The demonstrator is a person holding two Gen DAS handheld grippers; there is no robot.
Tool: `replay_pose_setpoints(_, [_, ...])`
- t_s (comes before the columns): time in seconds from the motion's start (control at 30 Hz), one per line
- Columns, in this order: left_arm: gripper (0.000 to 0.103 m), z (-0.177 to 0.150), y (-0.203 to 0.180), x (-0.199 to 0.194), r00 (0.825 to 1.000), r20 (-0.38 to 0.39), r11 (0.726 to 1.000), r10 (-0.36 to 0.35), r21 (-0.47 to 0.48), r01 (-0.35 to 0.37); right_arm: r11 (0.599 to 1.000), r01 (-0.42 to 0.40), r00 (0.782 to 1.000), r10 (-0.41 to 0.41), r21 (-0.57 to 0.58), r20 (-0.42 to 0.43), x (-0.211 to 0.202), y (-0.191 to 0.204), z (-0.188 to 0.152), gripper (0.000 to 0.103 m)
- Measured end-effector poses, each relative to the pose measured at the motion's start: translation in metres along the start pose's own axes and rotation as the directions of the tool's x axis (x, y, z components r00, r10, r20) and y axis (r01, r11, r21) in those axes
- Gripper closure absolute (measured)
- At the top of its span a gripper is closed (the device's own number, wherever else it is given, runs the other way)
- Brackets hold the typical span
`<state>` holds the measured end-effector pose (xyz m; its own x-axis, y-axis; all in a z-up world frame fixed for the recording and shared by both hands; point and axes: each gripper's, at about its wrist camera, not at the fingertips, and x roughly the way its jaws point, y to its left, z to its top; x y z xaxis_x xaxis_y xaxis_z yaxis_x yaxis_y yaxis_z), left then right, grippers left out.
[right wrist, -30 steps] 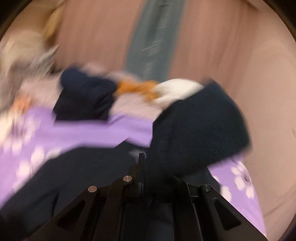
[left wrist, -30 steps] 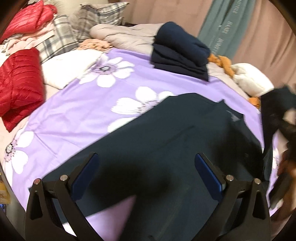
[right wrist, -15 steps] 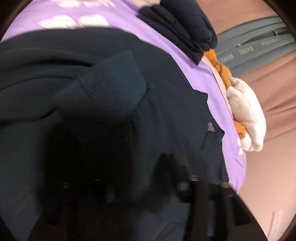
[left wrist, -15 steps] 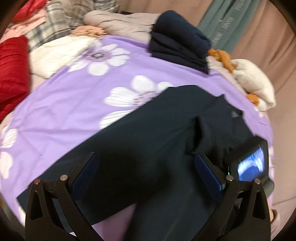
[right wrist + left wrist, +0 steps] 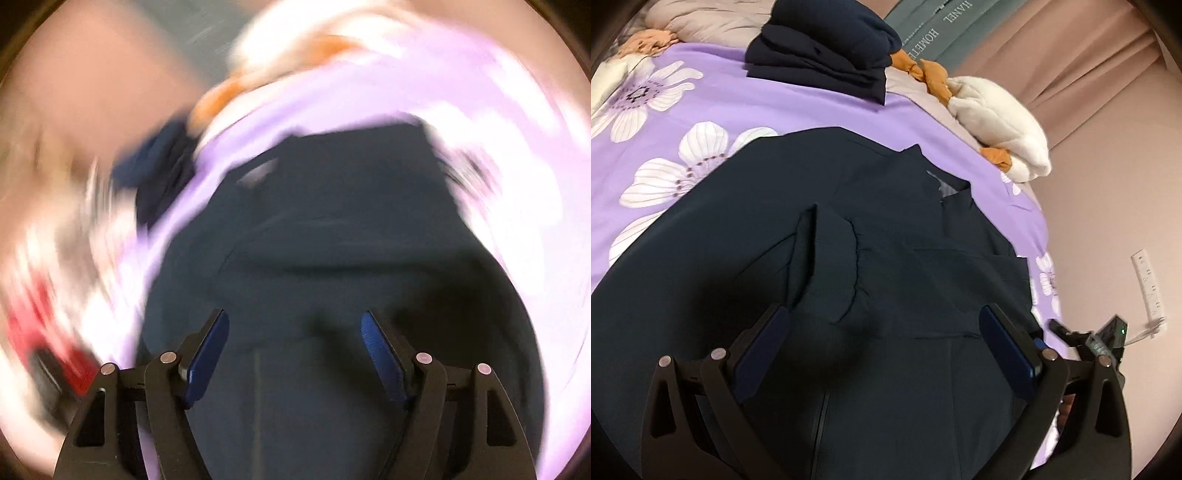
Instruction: Fold large clothes
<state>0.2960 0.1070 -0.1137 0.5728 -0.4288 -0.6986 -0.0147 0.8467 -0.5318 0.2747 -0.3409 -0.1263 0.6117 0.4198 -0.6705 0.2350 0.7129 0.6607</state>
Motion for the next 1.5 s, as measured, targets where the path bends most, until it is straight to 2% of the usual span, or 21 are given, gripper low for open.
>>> replay_pose_setpoints(0.03, [0.000, 0.000, 0.000, 0.006, 1.000, -0.009, 1.000, 0.015, 0.005, -0.015, 0.997, 0.006, 0.999, -0.009, 0.079, 0.035, -0.001, -0.022, 0.003, 0.026])
replay_pose_setpoints(0.17, [0.000, 0.002, -0.003, 0.033, 0.999, -0.033, 0.999, 0.032, 0.007, -0.032, 0.984, -0.004, 0.998, -0.007, 0.180, 0.064, 0.017, -0.045, 0.009, 0.027])
replay_pose_setpoints(0.3, [0.000, 0.005, 0.000, 0.053, 0.994, -0.044, 0.995, 0.100, 0.013, -0.100, 0.947, -0.127, 0.987, 0.092, 0.296, 0.130, 0.032, -0.049, 0.018, 0.031])
replay_pose_setpoints(0.37, [0.000, 0.006, 0.002, 0.059, 0.993, -0.044, 0.994, 0.113, 0.014, -0.113, 0.931, -0.132, 0.982, 0.076, 0.339, 0.174, 0.041, -0.052, 0.025, 0.055])
replay_pose_setpoints(0.4, [0.000, 0.006, 0.003, 0.062, 0.992, -0.048, 0.994, 0.113, 0.012, -0.112, 0.921, -0.118, 0.980, 0.048, 0.372, 0.191, 0.044, -0.059, 0.027, 0.085])
replay_pose_setpoints(0.43, [0.000, 0.007, 0.003, 0.065, 0.992, -0.056, 0.994, 0.112, 0.009, -0.112, 0.900, -0.127, 0.975, 0.036, 0.416, 0.219, 0.042, -0.068, 0.025, 0.093])
replay_pose_setpoints(0.5, [0.001, 0.008, 0.001, 0.074, 0.990, -0.079, 0.993, 0.117, 0.016, -0.116, 0.863, -0.223, 0.940, 0.067, 0.453, 0.333, 0.020, -0.087, 0.013, 0.095])
replay_pose_setpoints(0.57, [0.000, 0.010, -0.005, 0.088, 0.985, -0.102, 0.990, 0.136, 0.040, -0.133, 0.829, -0.276, 0.915, 0.073, 0.486, 0.396, 0.009, -0.105, 0.008, 0.095])
replay_pose_setpoints(0.6, [0.000, 0.010, -0.007, 0.094, 0.983, -0.116, 0.990, 0.141, 0.047, -0.136, 0.813, -0.296, 0.915, 0.092, 0.501, 0.393, 0.012, -0.110, 0.007, 0.095])
replay_pose_setpoints(0.67, [0.001, 0.011, -0.008, 0.105, 0.979, -0.144, 0.989, 0.145, 0.045, -0.140, 0.826, -0.223, 0.951, 0.067, 0.517, 0.303, 0.028, -0.113, 0.009, 0.095])
replay_pose_setpoints(0.77, [0.001, 0.010, -0.007, 0.111, 0.974, -0.147, 0.985, 0.174, 0.049, -0.168, 0.861, -0.195, 0.963, 0.076, 0.470, 0.260, 0.023, -0.102, 0.017, 0.087])
replay_pose_setpoints(0.8, [0.001, 0.010, -0.006, 0.109, 0.973, -0.141, 0.982, 0.185, 0.052, -0.180, 0.863, -0.206, 0.963, 0.096, 0.461, 0.250, 0.019, -0.102, 0.019, 0.072])
replay_pose_setpoints(0.83, [0.001, 0.009, -0.004, 0.104, 0.971, -0.139, 0.981, 0.194, 0.053, -0.189, 0.858, -0.221, 0.963, 0.115, 0.463, 0.246, 0.012, -0.103, 0.020, 0.051])
replay_pose_setpoints(0.9, [0.001, 0.010, -0.005, 0.090, 0.972, -0.116, 0.978, 0.205, 0.076, -0.197, 0.850, -0.217, 0.960, 0.098, 0.481, 0.261, -0.012, -0.105, 0.018, 0.036])
replay_pose_setpoints(1.0, [0.001, 0.012, -0.023, 0.071, 0.975, -0.054, 0.963, 0.217, 0.178, -0.204, 0.940, -0.065, 0.952, -0.043, 0.335, 0.304, -0.037, -0.078, 0.023, 0.035])
replay_pose_setpoints(1.1, [0.002, 0.010, -0.050, 0.071, 0.983, -0.032, 0.945, 0.179, 0.283, -0.163, 0.997, 0.031, 0.972, -0.046, 0.068, 0.232, -0.012, -0.026, 0.033, 0.035])
replay_pose_setpoints(1.17, [0.011, 0.007, -0.065, 0.082, 0.986, -0.026, 0.934, 0.166, 0.324, -0.149, 0.992, 0.085, 0.985, -0.070, -0.088, 0.156, 0.022, 0.006, 0.036, 0.038])
replay_pose_setpoints(1.23, [0.061, 0.003, -0.072, 0.096, 0.984, -0.026, 0.924, 0.175, 0.350, -0.155, 0.963, 0.151, 0.984, -0.125, -0.223, 0.126, 0.053, 0.029, 0.034, 0.070])
replay_pose_setpoints(1.3, [0.081, 0.000, -0.069, 0.114, 0.974, -0.051, 0.913, 0.220, 0.364, -0.187, 0.914, 0.231, 0.973, -0.211, -0.335, 0.095, 0.090, 0.045, 0.038, 0.078])
replay_pose_setpoints(1.4, [0.085, -0.003, -0.055, 0.134, 0.954, -0.062, 0.895, 0.295, 0.368, -0.253, 0.855, 0.349, 0.936, -0.337, -0.383, 0.099, 0.118, 0.041, 0.042, 0.081])
replay_pose_setpoints(1.5, [0.087, -0.004, -0.044, 0.141, 0.955, -0.076, 0.895, 0.285, 0.379, -0.237, 0.870, 0.385, 0.923, -0.364, -0.308, 0.125, 0.121, 0.020, 0.061, 0.099])
